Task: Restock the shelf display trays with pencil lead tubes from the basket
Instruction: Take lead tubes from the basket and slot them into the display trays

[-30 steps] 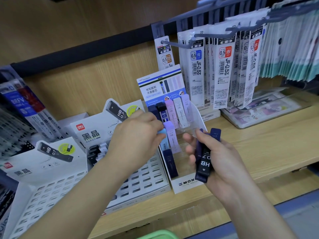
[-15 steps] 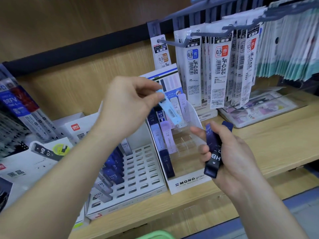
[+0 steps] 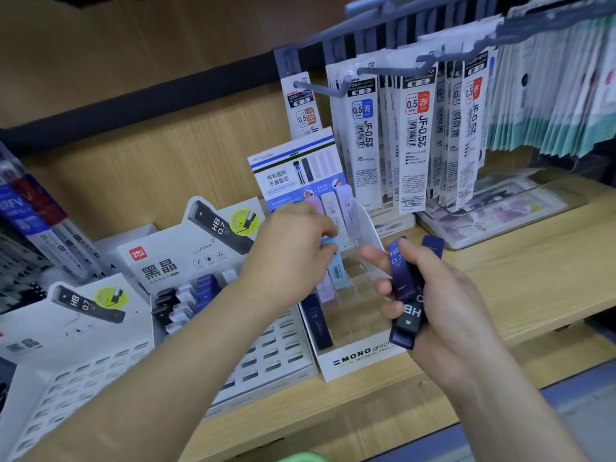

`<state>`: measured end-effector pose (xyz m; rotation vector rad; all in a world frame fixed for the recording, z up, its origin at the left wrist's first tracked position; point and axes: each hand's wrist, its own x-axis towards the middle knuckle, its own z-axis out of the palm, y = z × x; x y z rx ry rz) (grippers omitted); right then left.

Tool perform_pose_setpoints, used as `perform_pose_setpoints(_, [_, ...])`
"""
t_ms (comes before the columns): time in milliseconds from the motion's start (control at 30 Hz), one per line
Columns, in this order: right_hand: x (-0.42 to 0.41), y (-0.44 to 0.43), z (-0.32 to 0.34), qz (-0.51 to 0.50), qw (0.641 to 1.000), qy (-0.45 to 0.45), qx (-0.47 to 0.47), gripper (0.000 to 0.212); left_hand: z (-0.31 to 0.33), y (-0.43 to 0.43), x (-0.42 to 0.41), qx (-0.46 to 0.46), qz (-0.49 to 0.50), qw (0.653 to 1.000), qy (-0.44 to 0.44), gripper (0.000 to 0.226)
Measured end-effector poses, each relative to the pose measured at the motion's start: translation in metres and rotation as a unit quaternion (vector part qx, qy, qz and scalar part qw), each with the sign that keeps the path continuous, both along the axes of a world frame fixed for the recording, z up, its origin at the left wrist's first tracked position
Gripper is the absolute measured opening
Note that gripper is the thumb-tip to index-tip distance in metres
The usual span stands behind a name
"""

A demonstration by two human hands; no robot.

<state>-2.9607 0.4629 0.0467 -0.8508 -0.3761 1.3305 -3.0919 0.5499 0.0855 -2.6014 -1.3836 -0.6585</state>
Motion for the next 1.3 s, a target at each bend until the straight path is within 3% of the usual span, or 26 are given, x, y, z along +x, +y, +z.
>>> perform_pose_setpoints(100, [-0.002, 0.001, -0.002, -0.002, 1.0, -0.006, -0.007, 0.028, -0.007, 0.001, 0.002, 0.022, 0.011, 1.0, 0.013, 0.023])
perform_pose_setpoints(200, [-0.003, 0.002, -0.004, 0.007, 1.0, -0.01, -0.003, 0.025, -0.011, 0.002, 0.003, 0.041, 0.013, 0.999, 0.006, 0.022])
perform_pose_setpoints(400, [-0.005, -0.001, -0.005, 0.016, 0.999, -0.042, 0.021, 0.02, -0.01, -0.015, -0.014, 0.054, 0.004, 0.984, -0.169, 0.009])
perform_pose_setpoints(567, [-0.01, -0.002, -0.003, 0.019, 0.999, -0.048, 0.017, 0.028, -0.017, -0.017, -0.023, 0.007, 0.027, 0.99, -0.138, 0.02])
perform_pose_setpoints(733, [-0.013, -0.004, -0.003, 0.023, 0.999, -0.044, 0.001, 0.034, -0.016, -0.016, -0.021, 0.015, 0.038, 0.99, -0.134, 0.016])
perform_pose_setpoints(867, [-0.013, -0.005, -0.003, 0.039, 0.999, -0.036, 0.005, 0.028, -0.017, -0.014, -0.019, 0.039, 0.023, 0.996, -0.08, 0.016])
perform_pose_setpoints(967, [-0.014, -0.006, -0.001, 0.058, 0.996, -0.067, 0.021, 0.03, -0.011, -0.022, -0.019, 0.034, 0.023, 0.99, -0.134, 0.009])
perform_pose_setpoints(1067, [-0.015, -0.006, -0.001, 0.071, 0.991, -0.105, 0.034, 0.042, -0.001, -0.044, -0.019, -0.135, -0.006, 0.948, -0.287, 0.009])
perform_pose_setpoints(1133, [-0.017, -0.008, 0.0, 0.094, 0.985, -0.134, 0.044, 0.042, 0.002, -0.058, -0.02, -0.295, -0.043, 0.874, -0.384, 0.012])
perform_pose_setpoints(1167, [-0.019, -0.008, 0.001, 0.107, 0.983, -0.146, 0.044, 0.04, 0.002, -0.063, -0.024, -0.334, -0.049, 0.839, -0.426, 0.014])
perform_pose_setpoints(1233, [-0.023, -0.009, 0.003, 0.129, 0.979, -0.155, 0.044, 0.039, -0.001, -0.067, -0.034, -0.341, -0.041, 0.792, -0.505, 0.019])
perform_pose_setpoints(1300, [-0.027, -0.011, 0.005, 0.167, 0.972, -0.153, 0.055, 0.041, -0.004, -0.072, -0.046, -0.316, -0.032, 0.766, -0.559, 0.021])
